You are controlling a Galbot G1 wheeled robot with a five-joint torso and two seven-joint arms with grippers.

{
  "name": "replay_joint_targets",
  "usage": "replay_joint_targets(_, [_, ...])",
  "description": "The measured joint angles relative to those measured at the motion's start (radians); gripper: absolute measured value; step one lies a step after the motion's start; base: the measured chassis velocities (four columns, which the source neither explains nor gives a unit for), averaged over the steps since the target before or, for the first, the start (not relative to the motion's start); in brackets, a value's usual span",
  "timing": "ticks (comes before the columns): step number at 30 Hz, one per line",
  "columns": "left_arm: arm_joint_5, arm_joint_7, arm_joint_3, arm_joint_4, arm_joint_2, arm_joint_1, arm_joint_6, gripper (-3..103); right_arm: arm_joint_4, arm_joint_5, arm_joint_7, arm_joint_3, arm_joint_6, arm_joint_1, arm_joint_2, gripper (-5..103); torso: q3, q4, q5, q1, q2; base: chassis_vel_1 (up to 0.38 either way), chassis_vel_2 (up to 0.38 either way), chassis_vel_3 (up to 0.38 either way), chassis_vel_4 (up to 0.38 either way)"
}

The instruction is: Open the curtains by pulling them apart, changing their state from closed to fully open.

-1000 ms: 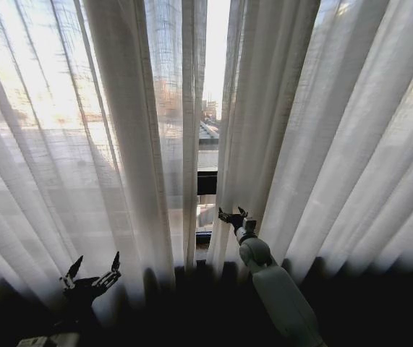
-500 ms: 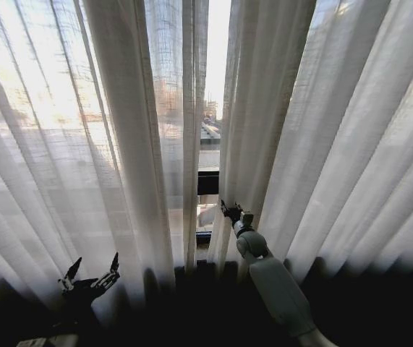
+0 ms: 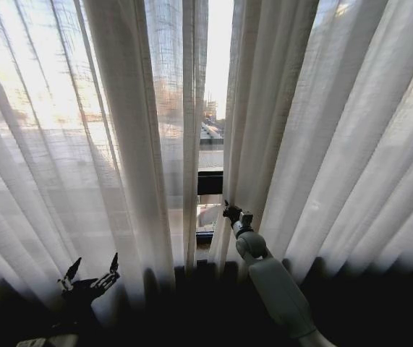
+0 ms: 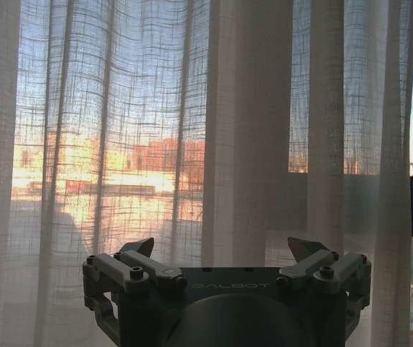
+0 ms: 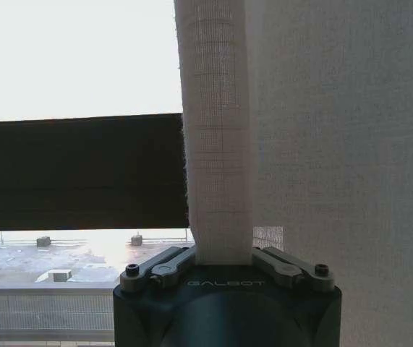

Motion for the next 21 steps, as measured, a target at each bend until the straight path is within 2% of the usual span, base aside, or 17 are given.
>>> replay_joint_targets(12, [0.0, 0.0, 0.002, 0.001, -0.003, 0.0, -0.002, 100, 0.015, 0.028, 0.003, 0.004, -0.003, -0.005, -0.001, 0, 0.0, 0.0, -0.0001, 0.0, 0.0, -0.038, -0.051, 0.035, 0.055])
replay_joint_targets(21, [0.004, 0.002, 0.005, 0.001, -0.011, 0.003, -0.003, 100, 0.015, 0.032, 0.005, 0.009, -0.003, -0.006, -0.003, 0, 0.0, -0.0003, 0.0002, 0.0, 0.0, -0.199, -0.248, 0.195, 0.249])
